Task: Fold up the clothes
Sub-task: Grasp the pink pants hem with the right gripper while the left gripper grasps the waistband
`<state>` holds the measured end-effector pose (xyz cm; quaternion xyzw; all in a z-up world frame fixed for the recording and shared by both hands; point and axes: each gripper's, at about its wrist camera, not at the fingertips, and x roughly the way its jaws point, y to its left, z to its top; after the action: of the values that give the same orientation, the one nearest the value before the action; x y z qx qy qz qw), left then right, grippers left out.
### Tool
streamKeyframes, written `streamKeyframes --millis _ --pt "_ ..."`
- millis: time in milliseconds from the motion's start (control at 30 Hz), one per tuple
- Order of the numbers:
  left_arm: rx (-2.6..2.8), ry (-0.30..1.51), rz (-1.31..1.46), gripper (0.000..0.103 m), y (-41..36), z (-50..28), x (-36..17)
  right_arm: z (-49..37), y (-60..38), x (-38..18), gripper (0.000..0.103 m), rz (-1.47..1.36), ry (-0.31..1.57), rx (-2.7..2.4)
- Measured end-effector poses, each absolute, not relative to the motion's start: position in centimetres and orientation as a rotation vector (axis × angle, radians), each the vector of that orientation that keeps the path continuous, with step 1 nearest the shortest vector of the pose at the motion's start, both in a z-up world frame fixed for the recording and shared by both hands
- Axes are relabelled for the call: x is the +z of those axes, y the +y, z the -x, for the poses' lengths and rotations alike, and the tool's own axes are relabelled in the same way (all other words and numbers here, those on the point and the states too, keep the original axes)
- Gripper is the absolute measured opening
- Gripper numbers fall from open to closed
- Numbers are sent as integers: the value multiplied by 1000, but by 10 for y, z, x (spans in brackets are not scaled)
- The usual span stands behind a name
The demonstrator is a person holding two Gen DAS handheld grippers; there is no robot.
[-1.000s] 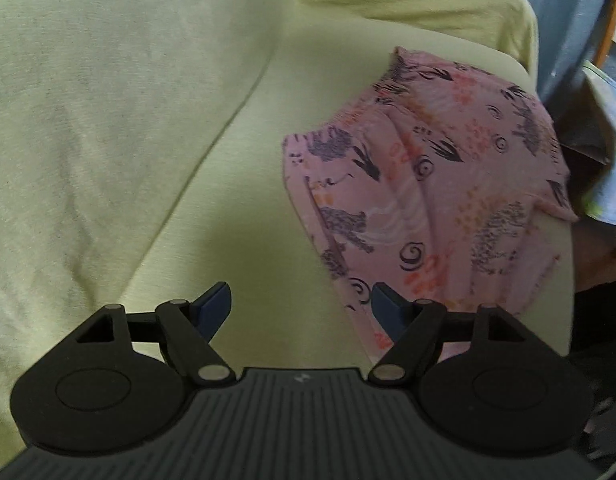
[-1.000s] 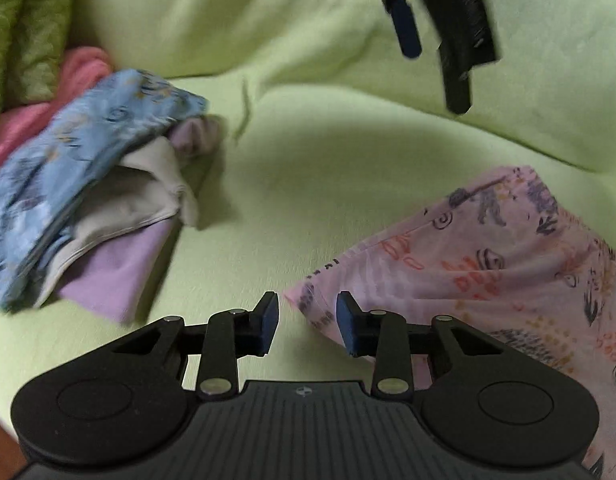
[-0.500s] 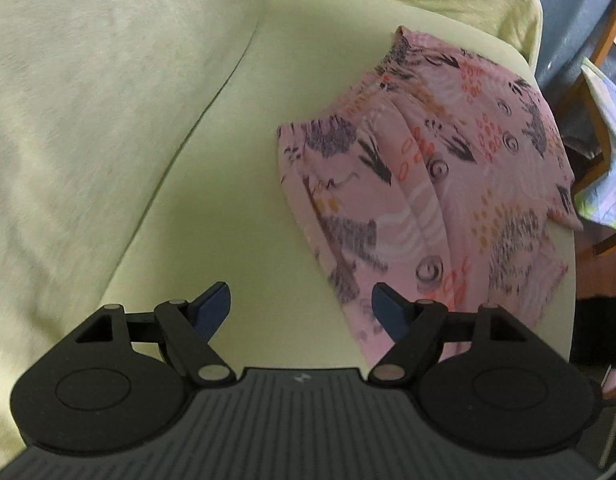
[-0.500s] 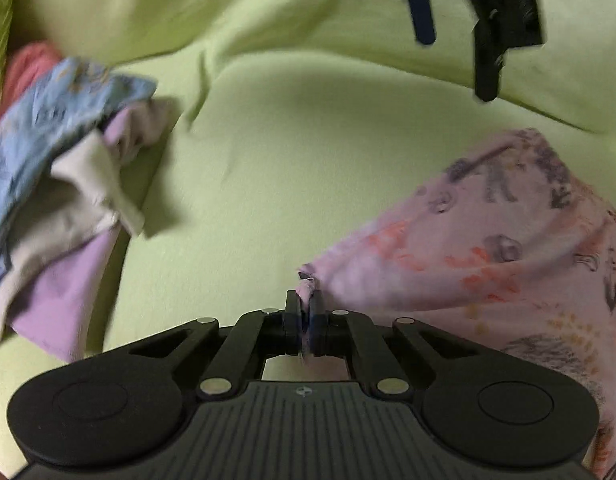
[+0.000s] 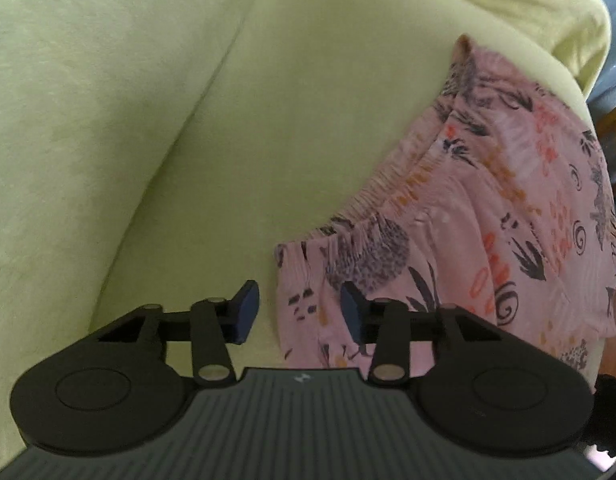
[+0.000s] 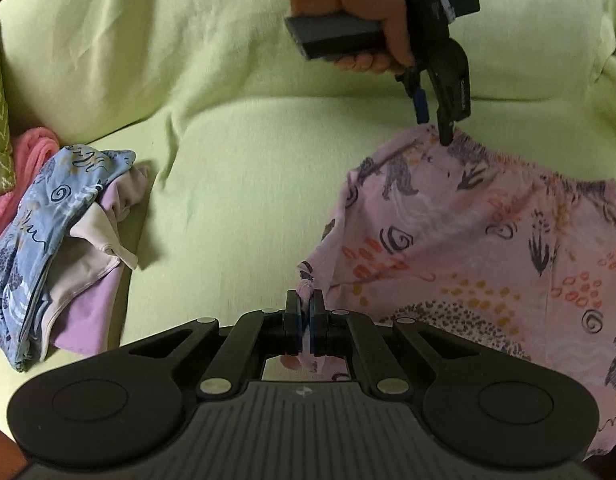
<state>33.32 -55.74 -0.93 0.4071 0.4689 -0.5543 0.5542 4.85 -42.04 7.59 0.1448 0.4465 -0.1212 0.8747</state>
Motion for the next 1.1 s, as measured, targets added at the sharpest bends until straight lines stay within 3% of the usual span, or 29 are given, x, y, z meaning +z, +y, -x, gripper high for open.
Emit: streamKeyframes --millis 33,100,333,500,767,1100 --pt "-1310 1123 -982 8 -561 -332 -12 -47 -424 77 3 -314 931 -251" --pt "-1323 1131 -1011 2 -564 -328 -10 -43 -434 82 3 -339 923 -250" --pt "-1443 1147 -1017 1 -581 -300 65 50 -503 129 3 -573 889 -386" --pt "-1470 1220 -894 1 -638 -280 109 140 -557 153 3 -655 895 -597" --pt "-1366 1276 -838 1 -737 -203 75 224 -641 108 3 -798 861 -788" --pt "-1219 1253 -863 1 -789 -156 36 288 -706 46 3 -1036 757 -846"
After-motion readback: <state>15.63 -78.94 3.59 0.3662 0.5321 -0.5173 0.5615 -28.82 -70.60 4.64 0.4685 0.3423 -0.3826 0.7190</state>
